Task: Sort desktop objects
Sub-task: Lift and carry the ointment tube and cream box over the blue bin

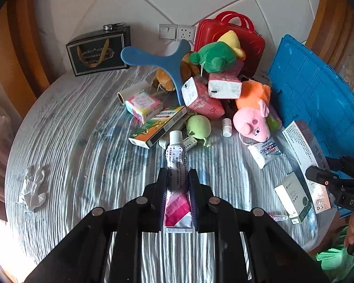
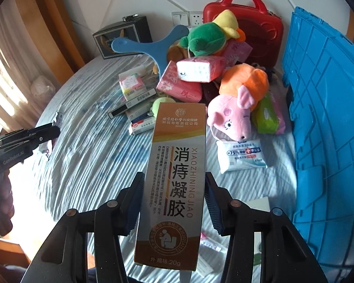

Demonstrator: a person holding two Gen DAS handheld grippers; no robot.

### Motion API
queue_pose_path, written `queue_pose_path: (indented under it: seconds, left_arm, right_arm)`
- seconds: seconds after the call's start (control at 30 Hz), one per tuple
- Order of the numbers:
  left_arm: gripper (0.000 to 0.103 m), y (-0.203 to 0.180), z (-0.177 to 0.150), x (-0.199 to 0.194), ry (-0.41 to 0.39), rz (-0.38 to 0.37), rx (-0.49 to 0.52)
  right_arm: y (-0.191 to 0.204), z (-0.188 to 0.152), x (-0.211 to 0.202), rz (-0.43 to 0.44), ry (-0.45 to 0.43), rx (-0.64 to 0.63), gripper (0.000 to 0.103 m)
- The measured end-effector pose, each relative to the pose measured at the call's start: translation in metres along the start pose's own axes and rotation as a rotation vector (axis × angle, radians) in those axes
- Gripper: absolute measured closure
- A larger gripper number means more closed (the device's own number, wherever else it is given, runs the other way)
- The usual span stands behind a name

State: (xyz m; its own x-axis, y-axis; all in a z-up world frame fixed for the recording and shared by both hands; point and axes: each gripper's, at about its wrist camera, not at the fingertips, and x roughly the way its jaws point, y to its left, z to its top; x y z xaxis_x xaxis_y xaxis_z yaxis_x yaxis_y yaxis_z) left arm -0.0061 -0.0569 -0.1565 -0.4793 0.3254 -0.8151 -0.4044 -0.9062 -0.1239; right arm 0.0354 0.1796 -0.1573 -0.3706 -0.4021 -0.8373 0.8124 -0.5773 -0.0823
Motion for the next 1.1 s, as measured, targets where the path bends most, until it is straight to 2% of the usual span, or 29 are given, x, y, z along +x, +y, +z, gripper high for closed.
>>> queue_pose_path:
  seconds: [0.37, 0.67, 0.7, 1.1]
  left_arm:
    - [0.086, -0.056, 0.043, -0.042, -0.084, 0.003, -0.002]
    - [0.086, -0.121, 0.075, -0.067, -0.151, -0.021, 0.034]
    - [0.086, -0.128, 0.078, -0.068, -0.155, -0.025, 0.039]
    - [0.086, -0.217, 0.110, -0.082, -0.213, -0.072, 0.124]
  right_arm:
    - [-0.021, 0.027, -0.077, 0.079, -0.142, -0.053, 0.055]
    - [-0.049, 0.041, -0.145, 0.123, -0.249, -0.103, 0.055]
    - [-0.053, 0.041, -0.150, 0.187, -0.227, -0.158, 0.055]
    - [-0.118, 0.038, -0.210, 0.160, -0.329, -0.110, 0.055]
